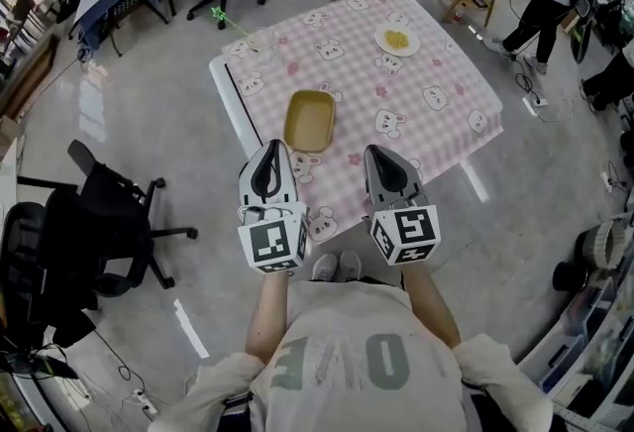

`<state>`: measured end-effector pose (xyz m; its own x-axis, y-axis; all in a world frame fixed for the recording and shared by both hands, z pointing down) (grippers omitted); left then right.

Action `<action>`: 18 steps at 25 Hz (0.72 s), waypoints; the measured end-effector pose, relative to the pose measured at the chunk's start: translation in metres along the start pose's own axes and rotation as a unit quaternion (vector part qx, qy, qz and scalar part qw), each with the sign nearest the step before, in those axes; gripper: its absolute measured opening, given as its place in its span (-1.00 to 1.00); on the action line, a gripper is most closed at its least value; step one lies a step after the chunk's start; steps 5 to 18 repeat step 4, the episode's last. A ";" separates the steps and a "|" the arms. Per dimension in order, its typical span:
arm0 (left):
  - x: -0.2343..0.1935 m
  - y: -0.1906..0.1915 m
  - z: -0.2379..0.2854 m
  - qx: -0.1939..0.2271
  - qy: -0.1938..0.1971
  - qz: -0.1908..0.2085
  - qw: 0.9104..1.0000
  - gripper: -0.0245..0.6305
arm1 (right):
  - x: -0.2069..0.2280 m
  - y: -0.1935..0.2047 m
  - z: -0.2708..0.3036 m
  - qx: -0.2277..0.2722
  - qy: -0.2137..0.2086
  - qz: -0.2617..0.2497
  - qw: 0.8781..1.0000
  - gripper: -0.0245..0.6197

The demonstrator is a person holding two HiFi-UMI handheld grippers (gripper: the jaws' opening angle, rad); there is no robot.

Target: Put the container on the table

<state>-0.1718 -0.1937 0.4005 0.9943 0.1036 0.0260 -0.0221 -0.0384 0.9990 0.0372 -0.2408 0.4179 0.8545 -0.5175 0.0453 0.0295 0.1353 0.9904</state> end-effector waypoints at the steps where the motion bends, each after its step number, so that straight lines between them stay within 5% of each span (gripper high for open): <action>1: 0.000 0.001 -0.001 -0.001 0.001 0.000 1.000 -0.83 | 0.000 0.001 0.000 -0.001 0.001 0.001 1.000 -0.83; 18: 0.000 0.001 -0.002 -0.004 0.001 0.001 1.000 -0.83 | 0.002 0.002 -0.001 -0.003 0.004 0.004 1.000 -0.83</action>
Point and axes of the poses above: the fingertips, and each gripper's own axes: z forward along the fingers, x to its right, y out of its underside, the point moved 9 cm from there along -z, backward along the fingers, and after that the axes turned 6 degrees about y, right-handed, at the moved point
